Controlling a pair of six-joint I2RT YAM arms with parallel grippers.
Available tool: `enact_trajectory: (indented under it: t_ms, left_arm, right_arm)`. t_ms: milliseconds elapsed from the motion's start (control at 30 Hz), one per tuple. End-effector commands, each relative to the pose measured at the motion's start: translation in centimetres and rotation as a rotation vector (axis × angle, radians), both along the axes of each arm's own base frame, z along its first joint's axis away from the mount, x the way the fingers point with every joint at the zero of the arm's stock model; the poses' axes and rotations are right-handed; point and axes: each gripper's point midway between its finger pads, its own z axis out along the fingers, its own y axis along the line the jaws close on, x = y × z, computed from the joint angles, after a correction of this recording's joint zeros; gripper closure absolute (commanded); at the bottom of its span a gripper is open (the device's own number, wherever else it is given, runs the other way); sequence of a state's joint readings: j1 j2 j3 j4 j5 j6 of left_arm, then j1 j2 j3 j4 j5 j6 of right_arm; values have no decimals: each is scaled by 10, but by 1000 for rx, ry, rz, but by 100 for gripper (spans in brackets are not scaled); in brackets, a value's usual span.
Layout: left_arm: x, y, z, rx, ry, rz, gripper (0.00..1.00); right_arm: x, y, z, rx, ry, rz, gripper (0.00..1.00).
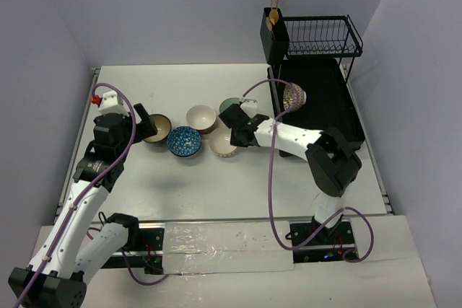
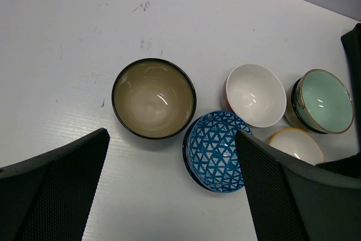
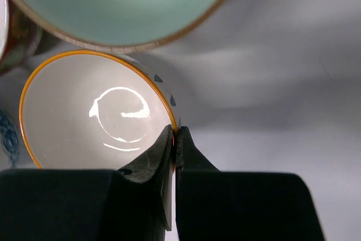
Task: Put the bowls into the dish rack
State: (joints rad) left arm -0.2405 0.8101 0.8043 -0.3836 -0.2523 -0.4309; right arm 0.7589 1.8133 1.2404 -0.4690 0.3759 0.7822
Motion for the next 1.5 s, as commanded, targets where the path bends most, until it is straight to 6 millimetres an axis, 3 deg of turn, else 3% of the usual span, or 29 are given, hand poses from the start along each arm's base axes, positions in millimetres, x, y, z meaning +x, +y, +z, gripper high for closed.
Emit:
enact_trajectory:
  t_ms: [0,33,100,133,200,333,367,433,467,600,700,767,833,867,900,933,1067,1167,1467]
  left_arm:
    - [3,3,6,6,-21,12,1]
    - [3,3,5,7,-18,14,1]
    - [4,2,5,5,-18,10,1]
    - [5,3,5,6,-16,11,1]
    - [5,3,4,7,-12,11,1]
    - [7,3,4,8,-9,17,1]
    - [7,4,4,9,-9,18,1]
    - [8,3,5,7,-9,14,1]
    - [8,3,4,9,-7,14,1]
    - [6,1,6,2,-16,4,1]
    - [4,0,6,1,-20,-3,1]
    - [3,-2,8,0,-25,-10,1]
    - [3,-4,8,1,-26,-16,1]
    - [2,-4,8,1,-28,-18,1]
    - [1,-4,9,1,-29,-17,1]
    - [1,-5,9,1,-29,-18,1]
    - [0,-3,10,4,-32,-10,1]
    - [1,-3,8,6,-27,-12,1]
    - [3,-3,4,15,-11,-7,1]
  right_arm:
    - [-1,-4,56,14,-131,30,100]
    - [1,-11,79,8,-188,38,100]
    - [-3,-24,95,-20,-230,44,100]
    - [-2,-39,117,-50,-296,33,100]
    - [-5,-60,133,-119,-343,19,100]
    - [-4,-128,177,-362,-482,-137,100]
    - [-1,-154,187,-441,-510,-227,100]
    - [3,-181,197,-528,-517,-314,100]
    - [4,-206,205,-597,-523,-404,100]
    - [2,-255,224,-857,-502,-576,100]
    - [6,-281,230,-980,-446,-655,100]
    - [13,-296,232,-966,-431,-704,100]
    - [19,-303,230,-987,-399,-688,100]
    - [31,-302,236,-924,-465,-736,100]
    - [30,-308,240,-989,-420,-693,100]
    - [33,-310,229,-1007,-406,-651,100]
    - [44,-315,244,-1042,-474,-659,100]
    - [61,-313,234,-1082,-473,-601,100]
    - [84,-313,224,-1200,-467,-532,100]
